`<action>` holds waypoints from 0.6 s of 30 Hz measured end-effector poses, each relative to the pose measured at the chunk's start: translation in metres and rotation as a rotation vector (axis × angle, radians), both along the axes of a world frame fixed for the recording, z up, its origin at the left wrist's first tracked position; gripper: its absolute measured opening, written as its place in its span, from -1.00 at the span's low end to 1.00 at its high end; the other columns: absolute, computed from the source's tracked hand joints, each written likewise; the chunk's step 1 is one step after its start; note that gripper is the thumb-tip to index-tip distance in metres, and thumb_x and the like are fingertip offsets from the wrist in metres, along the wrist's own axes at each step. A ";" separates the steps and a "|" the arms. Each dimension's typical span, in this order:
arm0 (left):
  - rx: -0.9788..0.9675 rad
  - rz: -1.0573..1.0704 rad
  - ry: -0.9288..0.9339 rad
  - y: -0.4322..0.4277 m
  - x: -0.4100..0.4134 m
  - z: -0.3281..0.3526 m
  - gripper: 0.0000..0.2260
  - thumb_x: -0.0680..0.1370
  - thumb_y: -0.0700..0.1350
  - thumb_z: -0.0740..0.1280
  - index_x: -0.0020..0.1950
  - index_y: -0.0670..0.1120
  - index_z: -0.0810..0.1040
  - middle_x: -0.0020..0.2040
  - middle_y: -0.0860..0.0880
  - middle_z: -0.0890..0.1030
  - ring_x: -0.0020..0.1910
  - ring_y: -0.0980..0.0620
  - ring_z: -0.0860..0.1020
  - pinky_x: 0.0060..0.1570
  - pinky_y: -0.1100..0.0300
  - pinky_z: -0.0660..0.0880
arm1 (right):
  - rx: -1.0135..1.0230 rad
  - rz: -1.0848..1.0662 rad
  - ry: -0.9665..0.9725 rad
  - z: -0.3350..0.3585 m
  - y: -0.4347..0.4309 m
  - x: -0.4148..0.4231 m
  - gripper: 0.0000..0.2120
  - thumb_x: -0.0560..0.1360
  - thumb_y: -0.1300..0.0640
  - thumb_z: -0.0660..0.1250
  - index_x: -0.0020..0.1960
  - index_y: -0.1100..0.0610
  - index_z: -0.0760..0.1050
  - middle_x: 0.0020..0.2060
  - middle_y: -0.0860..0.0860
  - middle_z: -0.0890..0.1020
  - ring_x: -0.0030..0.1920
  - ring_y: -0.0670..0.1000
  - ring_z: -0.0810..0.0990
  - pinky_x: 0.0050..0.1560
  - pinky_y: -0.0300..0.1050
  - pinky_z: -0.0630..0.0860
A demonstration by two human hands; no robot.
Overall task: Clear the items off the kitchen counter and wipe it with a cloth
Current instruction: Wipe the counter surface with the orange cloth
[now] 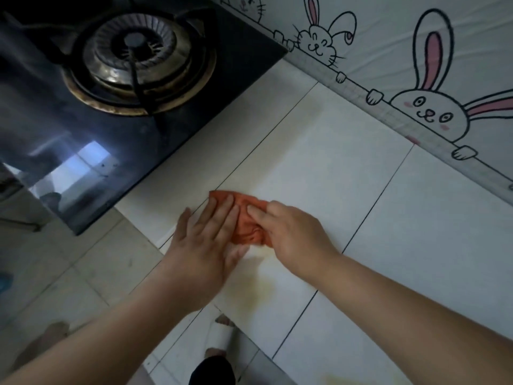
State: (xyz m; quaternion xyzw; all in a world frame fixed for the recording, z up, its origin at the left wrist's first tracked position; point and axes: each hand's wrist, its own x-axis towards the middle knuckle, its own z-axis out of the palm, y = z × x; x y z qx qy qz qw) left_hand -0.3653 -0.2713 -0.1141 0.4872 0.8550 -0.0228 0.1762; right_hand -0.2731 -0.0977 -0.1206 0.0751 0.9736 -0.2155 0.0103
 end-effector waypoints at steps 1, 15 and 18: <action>0.001 0.009 -0.012 -0.001 -0.001 0.000 -0.37 0.59 0.24 -0.24 0.54 -0.08 0.11 0.54 -0.05 0.13 0.52 -0.09 0.10 0.45 -0.14 0.04 | -0.008 0.009 -0.020 0.002 -0.001 0.000 -0.58 0.52 0.11 0.17 0.37 0.02 0.43 0.09 0.05 0.59 -0.08 0.15 0.61 -0.15 -0.07 0.57; 0.081 0.227 -0.069 0.092 -0.109 -0.006 -0.43 0.63 0.14 -0.08 0.55 -0.04 -0.20 0.57 -0.01 -0.19 0.54 0.00 -0.19 0.50 0.07 -0.19 | -0.201 -0.459 -0.001 -0.005 0.043 -0.146 -0.74 0.59 0.00 0.17 0.01 0.18 0.48 -0.03 0.17 0.61 0.02 0.19 0.57 -0.04 -0.04 0.49; 0.110 0.145 -0.042 0.053 -0.095 -0.004 -0.44 0.63 0.12 -0.07 0.56 -0.07 -0.12 0.58 -0.04 -0.13 0.54 -0.01 -0.17 0.42 0.16 -0.23 | -0.113 -0.318 0.002 -0.008 0.018 -0.115 -0.68 0.58 -0.10 0.08 0.01 0.08 0.50 -0.02 0.11 0.59 0.03 0.14 0.56 -0.12 -0.13 0.39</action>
